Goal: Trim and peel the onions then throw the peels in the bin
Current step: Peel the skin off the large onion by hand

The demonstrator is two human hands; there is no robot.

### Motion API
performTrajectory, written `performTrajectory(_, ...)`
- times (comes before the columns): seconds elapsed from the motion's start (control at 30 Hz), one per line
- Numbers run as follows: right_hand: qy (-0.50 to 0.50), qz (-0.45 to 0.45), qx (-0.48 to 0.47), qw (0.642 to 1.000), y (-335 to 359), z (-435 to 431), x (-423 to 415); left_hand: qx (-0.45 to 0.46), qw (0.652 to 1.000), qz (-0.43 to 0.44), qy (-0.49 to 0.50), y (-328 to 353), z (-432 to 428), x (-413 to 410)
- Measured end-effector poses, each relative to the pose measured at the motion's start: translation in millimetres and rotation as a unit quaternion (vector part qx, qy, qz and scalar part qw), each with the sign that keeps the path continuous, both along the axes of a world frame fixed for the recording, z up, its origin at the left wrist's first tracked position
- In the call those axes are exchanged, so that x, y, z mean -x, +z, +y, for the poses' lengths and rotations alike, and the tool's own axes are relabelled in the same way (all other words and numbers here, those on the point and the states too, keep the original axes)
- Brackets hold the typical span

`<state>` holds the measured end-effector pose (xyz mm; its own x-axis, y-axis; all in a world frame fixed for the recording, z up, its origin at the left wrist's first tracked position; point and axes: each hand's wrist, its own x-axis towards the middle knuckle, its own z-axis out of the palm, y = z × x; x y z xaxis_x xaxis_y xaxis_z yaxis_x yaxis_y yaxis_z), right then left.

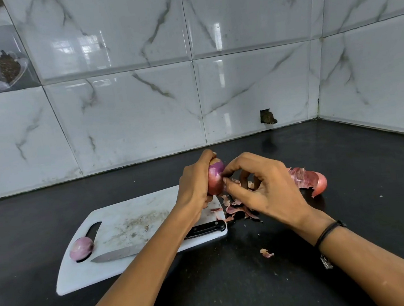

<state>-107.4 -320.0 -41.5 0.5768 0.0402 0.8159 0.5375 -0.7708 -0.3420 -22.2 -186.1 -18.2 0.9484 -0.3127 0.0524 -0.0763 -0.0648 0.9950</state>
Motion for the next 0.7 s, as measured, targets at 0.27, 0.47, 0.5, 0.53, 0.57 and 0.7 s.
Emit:
performTrajectory(0.27,-0.007,0.011,-0.027,1.0,1.8,2.4,0.3,-0.023,0.999,-0.021,0.016,2.1,0.3,1.5)
performTrajectory(0.47,-0.019,0.009,-0.005,1.0,0.0,-1.1,-1.7,-0.044,0.998,-0.033,0.02,2.3,2.4,2.6)
performTrajectory(0.5,-0.02,0.009,-0.001,1.0,-0.2,-1.9,-2.1,-0.05,0.998,-0.035,0.022,2.3,2.2,2.2)
performTrajectory(0.53,-0.022,0.009,0.005,1.0,-0.7,-2.8,-2.4,-0.056,0.998,-0.036,0.022,1.9,2.0,1.6)
performTrajectory(0.57,-0.022,0.008,0.011,1.0,-0.9,-3.5,-2.6,-0.062,0.997,-0.037,0.02,1.5,1.8,1.4)
performTrajectory(0.7,-0.038,0.01,0.033,0.999,-2.8,-5.4,-2.7,-0.096,0.995,-0.039,0.009,-2.7,1.2,1.3)
